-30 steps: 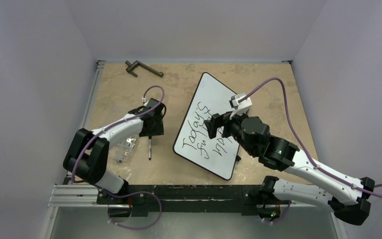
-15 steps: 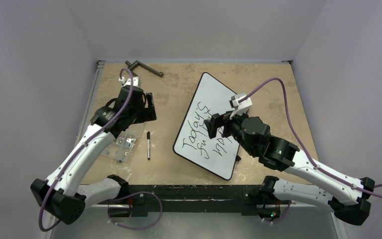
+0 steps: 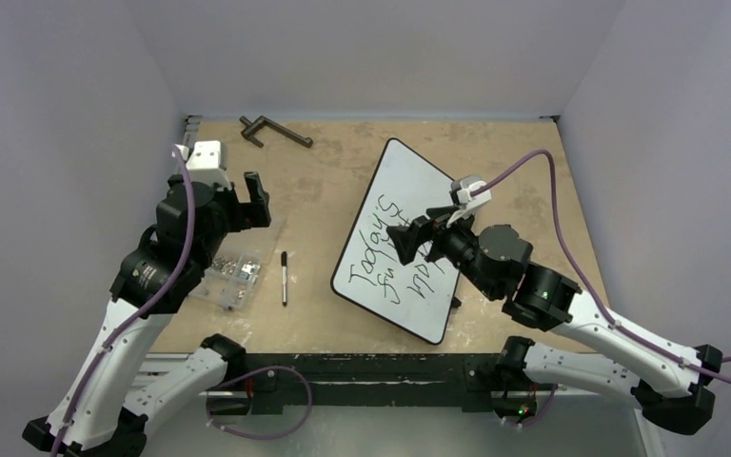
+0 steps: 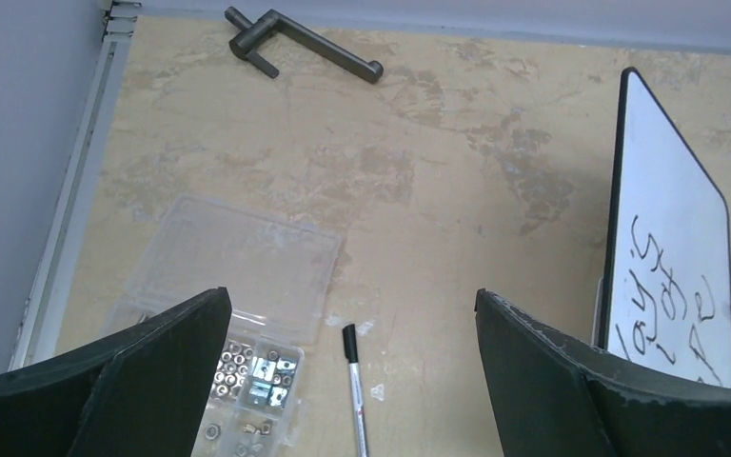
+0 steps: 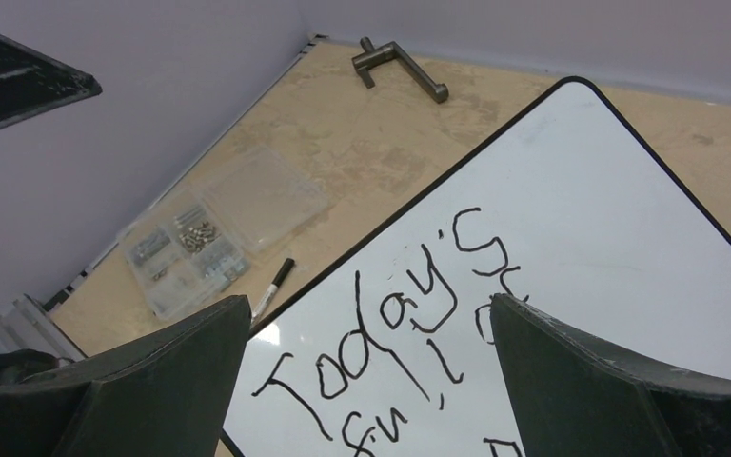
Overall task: Write a sentence on the whiteboard
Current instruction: Reset both arms
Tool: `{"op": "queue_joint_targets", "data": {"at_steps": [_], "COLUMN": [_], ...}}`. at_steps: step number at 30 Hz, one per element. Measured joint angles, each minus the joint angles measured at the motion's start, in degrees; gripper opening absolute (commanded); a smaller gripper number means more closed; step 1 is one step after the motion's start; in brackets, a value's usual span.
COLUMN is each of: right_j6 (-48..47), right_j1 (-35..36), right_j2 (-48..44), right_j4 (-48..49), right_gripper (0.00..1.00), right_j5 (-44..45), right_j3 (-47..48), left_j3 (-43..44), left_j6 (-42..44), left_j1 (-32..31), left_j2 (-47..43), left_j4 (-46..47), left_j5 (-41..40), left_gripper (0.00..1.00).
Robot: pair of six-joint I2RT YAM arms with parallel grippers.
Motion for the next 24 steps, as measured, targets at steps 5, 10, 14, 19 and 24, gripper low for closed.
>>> {"op": "queue_joint_targets", "data": {"at_steps": [5, 10, 14, 19, 24], "right_j6": [1.3, 3.2, 5.1, 6.2, 6.1], "right_j1": [0.0, 0.0, 0.0, 0.0, 0.0], "right_j2": [-4.5, -11.3, -15.4, -19.1, -19.8], "right_j4": [1.1, 1.8, 1.6, 1.3, 1.6], "right_gripper": [0.99, 0.99, 0.99, 0.99, 0.99], "right_j5": [-0.1, -0.3, 0.2, 0.5, 0.5], "right_j3": [-4.2, -11.2, -14.2, -16.2, -16.2], "left_j3": [-7.4, -11.2, -12.3, -12.6, -12.9], "left_j6": [3.0, 4.8, 5.9, 6.3, 6.5], "left_j1": [0.0, 0.0, 0.0, 0.0, 0.0], "left_j2": [-4.0, -8.8, -12.4, -14.0, -13.9], "left_j4": [3.9, 5.5, 7.2, 8.5, 8.7], "left_j5": [0.3, 0.2, 0.0, 0.1, 0.1], "left_gripper": [1.0, 1.0, 1.0, 1.0, 1.0]}}
